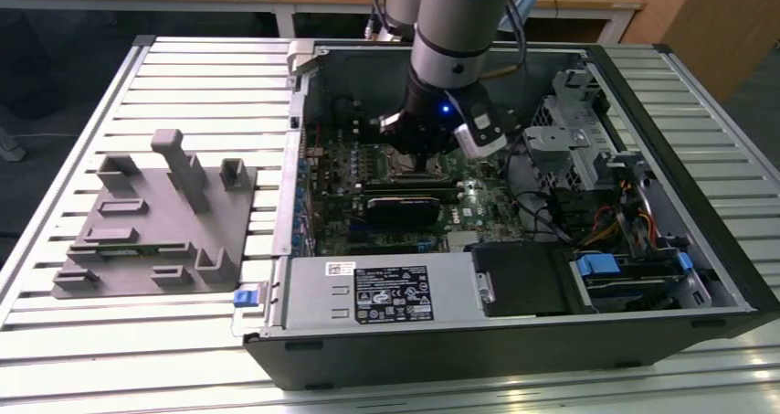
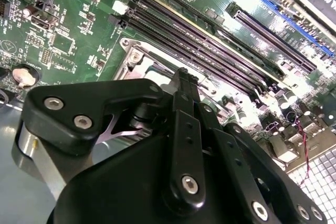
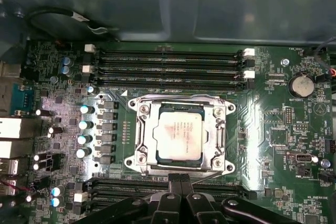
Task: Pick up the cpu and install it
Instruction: 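Install the second cpu locking lever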
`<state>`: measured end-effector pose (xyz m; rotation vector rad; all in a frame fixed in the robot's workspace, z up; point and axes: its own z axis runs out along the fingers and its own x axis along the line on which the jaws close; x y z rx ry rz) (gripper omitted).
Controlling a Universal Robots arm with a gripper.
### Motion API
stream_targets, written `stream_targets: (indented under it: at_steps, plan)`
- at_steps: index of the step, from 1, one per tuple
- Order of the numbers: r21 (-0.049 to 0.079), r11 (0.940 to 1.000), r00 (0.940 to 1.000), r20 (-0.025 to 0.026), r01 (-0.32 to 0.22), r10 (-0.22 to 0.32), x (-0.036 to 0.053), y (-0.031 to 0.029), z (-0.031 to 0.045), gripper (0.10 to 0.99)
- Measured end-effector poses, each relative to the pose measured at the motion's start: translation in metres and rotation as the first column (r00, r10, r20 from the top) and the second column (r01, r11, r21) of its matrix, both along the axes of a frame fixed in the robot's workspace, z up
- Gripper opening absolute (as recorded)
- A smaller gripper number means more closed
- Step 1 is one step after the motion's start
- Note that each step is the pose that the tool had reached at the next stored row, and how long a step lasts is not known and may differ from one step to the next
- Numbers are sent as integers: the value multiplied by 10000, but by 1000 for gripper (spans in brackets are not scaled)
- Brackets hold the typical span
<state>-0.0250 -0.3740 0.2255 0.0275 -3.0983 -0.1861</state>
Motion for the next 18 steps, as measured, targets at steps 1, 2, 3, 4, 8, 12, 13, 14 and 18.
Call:
stream_targets:
  at_steps: [1,2,3,4,8,12,13,14,18]
  plan:
    - [-1,10000,10000,0,0,0,-5,0,-6,106]
    - [-1,10000,10000,-1,0,0,-9,0,-12,106]
    - [-1,10000,10000,0,0,0,-14,0,-18,106]
    - [-1,10000,10000,0,0,0,-18,0,-25,106]
    - [-1,10000,10000,0,0,0,-33,0,-50,106]
    - [-1,10000,10000,-1,0,0,-34,0,-54,106]
    - [1,10000,10000,0,0,0,-35,0,-57,106]
    - [4,10000,10000,2,1,-1,-36,1,-65,106]
    - [1,10000,10000,0,-1,1,-41,0,-116,106]
